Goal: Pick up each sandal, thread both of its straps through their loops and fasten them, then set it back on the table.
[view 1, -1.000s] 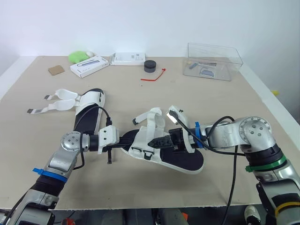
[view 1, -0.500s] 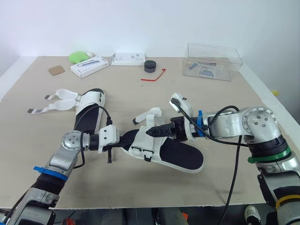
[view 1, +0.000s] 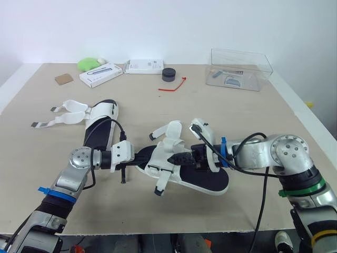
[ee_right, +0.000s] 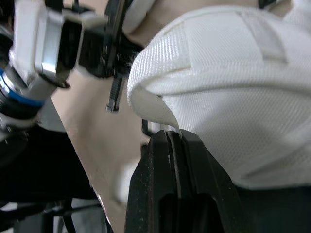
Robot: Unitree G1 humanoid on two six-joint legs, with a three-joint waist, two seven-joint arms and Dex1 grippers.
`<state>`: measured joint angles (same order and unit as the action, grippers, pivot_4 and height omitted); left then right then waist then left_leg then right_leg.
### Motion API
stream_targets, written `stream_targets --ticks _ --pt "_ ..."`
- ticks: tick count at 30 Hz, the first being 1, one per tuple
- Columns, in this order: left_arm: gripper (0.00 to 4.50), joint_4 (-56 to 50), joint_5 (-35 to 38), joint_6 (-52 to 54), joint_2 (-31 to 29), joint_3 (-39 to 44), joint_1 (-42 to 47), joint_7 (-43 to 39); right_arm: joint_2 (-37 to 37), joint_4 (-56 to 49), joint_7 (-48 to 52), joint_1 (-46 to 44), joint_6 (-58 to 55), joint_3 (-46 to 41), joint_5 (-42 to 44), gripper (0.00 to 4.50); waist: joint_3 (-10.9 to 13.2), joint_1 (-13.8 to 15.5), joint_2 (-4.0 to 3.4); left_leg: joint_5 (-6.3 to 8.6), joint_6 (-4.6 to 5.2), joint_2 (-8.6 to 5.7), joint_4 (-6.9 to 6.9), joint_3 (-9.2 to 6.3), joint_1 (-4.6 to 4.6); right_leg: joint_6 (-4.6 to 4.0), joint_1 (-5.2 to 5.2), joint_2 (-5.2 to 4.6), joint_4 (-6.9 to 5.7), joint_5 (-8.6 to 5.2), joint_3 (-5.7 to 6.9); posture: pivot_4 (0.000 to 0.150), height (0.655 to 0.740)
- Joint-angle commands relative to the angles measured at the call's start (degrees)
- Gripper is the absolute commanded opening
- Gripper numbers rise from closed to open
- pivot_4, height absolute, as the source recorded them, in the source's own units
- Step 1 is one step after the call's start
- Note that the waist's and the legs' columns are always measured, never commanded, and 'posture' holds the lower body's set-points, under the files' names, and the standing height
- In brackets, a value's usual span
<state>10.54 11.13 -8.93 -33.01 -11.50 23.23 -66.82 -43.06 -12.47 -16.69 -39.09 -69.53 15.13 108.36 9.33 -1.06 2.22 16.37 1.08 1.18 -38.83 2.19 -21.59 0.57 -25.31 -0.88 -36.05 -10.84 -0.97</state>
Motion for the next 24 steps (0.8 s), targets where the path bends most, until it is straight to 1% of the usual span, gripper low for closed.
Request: stream_targets --ticks 1,2,3,4,5,6,7,8,9,11,12,13,15,18,21,24 --pt "0.0 1.5 -2.8 0.8 -0.6 -1.8 -1.1 -0.5 -1.0 -4.5 1.4 -0.1 0.0 -0.2 1.6 0.02 0.0 -0.1 0.0 0.0 0.0 0.0 0.0 0.01 0.0 0.0 -0.01 0.01 0.0 0.0 -0.01 0.15 0.74" --pt "0.0 1.5 -2.8 0.7 -0.6 -1.9 -1.0 -0.5 -1.2 -4.9 2.2 -0.3 -0.1 -0.3 1.1 0.02 0.0 -0.1 0.0 0.0 0.0 0.01 0.0 0.01 0.0 -0.01 -0.01 0.02 0.0 -0.01 -0.01 0.15 0.74" --pt "0.0 1.6 -2.8 0.7 -0.6 -1.9 -1.0 -0.5 -1.4 -5.5 3.4 -0.6 -0.6 -0.6 -0.1 0.33 0.0 -0.1 0.0 0.01 0.01 0.01 0.01 -0.01 0.0 -0.02 -0.01 0.04 0.0 -0.02 0.0 0.15 0.74" --pt "0.0 1.6 -2.8 0.7 -0.6 -2.0 -1.0 -0.6 -2.0 -6.2 5.1 -1.2 -1.4 -1.0 -2.1 0.52 0.0 -0.1 0.0 0.01 0.01 0.01 0.01 -0.01 0.0 -0.02 -0.01 0.04 0.0 -0.03 0.0 0.15 0.74" --pt "0.0 1.6 -2.8 0.7 -0.7 -2.1 -0.9 -0.6 -2.6 -6.8 6.8 -1.7 -2.1 -1.4 -4.1 0.86 0.0 -0.1 -0.01 0.01 0.01 0.01 0.01 -0.01 0.0 -0.02 -0.01 0.04 0.0 -0.03 0.0 0.15 0.74" --pt "0.0 1.6 -2.8 0.7 -0.7 -2.1 -0.9 -0.7 -3.2 -7.3 8.4 -2.2 -2.8 -1.7 -5.6 1.36 0.0 -0.1 -0.01 0.01 0.01 0.01 0.01 -0.01 -0.01 -0.02 -0.02 0.03 0.0 -0.03 0.0 0.15 0.74" --pt "0.0 1.6 -2.8 0.6 -0.7 -2.1 -0.9 -0.7 -4.3 -7.0 10.1 -2.7 -3.3 -2.4 -5.7 1.58 0.0 -0.1 -0.01 0.01 0.02 0.01 0.01 -0.01 -0.01 -0.02 -0.02 0.03 0.0 -0.03 0.0 0.15 0.74" --pt "0.0 1.6 -2.8 0.7 -0.7 -2.2 -0.9 -0.8 -5.4 -6.6 12.0 -3.1 -3.7 -3.5 -5.4 2.27 0.0 -0.1 -0.01 0.01 0.02 0.01 0.01 0.0 -0.01 -0.02 -0.02 0.02 0.0 -0.03 -0.01 0.15 0.74" --pt "0.0 1.6 -2.8 0.6 -0.7 -2.2 -0.9 -0.8 -6.3 -6.4 13.8 -3.5 -4.0 -4.3 -5.2 2.53 0.0 -0.1 -0.01 0.01 0.02 0.01 0.01 0.0 0.0 -0.02 -0.02 0.02 0.01 -0.03 0.0 0.15 0.74" --pt "0.0 1.8 -2.8 0.6 -0.7 -2.2 -0.8 -0.8 -7.7 -6.0 17.2 -4.2 -4.3 -5.7 -4.8 3.22 0.0 -0.1 -0.01 0.01 0.02 0.01 0.01 0.0 0.02 -0.02 -0.01 0.03 0.0 -0.03 0.01 0.15 0.74" --pt "0.0 1.8 -2.8 0.6 -0.7 -2.2 -0.8 -0.8 -8.5 -5.6 18.6 -4.4 -4.4 -6.5 -4.1 4.09 0.0 -0.1 -0.01 0.01 0.02 0.01 0.01 0.0 0.03 -0.03 -0.01 0.04 0.01 -0.03 0.0 0.15 0.74" --pt "0.0 1.9 -2.8 0.6 -0.7 -2.2 -0.8 -0.9 -9.4 -5.3 20.6 -4.1 -4.4 -7.4 -2.1 4.17 0.0 -0.1 -0.01 0.01 0.02 0.02 0.01 0.0 0.04 -0.03 -0.01 0.05 0.01 -0.04 0.0 0.15 0.74" --pt "0.0 2.1 -2.9 0.5 -0.8 -2.2 -0.6 -1.0 -10.7 -6.4 23.3 -2.5 -4.7 -7.9 0.7 4.17 0.0 0.0 -0.01 0.01 0.02 0.02 0.01 -0.03 0.03 -0.04 -0.01 0.06 0.0 -0.04 0.02 0.15 0.74" --pt "0.0 2.6 -2.9 0.4 -0.6 -2.3 -0.2 -1.0 -11.6 -9.7 26.3 0.9 -4.3 -6.6 3.8 4.17 0.0 0.0 -0.01 0.01 0.02 0.02 0.01 -0.03 0.03 -0.04 0.01 0.05 0.0 -0.05 0.02 0.15 0.74" --pt "0.0 3.4 -3.1 0.1 -0.5 -2.3 0.4 -1.1 -9.7 -10.7 26.5 5.3 -3.3 -4.6 -0.1 4.17 0.0 0.0 0.02 0.01 0.02 0.02 0.01 -0.04 0.05 -0.02 0.04 0.03 0.01 -0.06 0.03 0.15 0.74" --pt "0.0 4.1 -3.1 -0.2 -0.5 -2.3 0.7 -1.3 -7.8 -9.7 26.8 7.1 -2.6 -3.5 -4.7 4.17 0.0 -0.1 0.0 -0.01 0.02 0.01 -0.01 0.02 0.07 0.02 0.04 0.04 -0.01 -0.01 -0.02 0.15 0.74"
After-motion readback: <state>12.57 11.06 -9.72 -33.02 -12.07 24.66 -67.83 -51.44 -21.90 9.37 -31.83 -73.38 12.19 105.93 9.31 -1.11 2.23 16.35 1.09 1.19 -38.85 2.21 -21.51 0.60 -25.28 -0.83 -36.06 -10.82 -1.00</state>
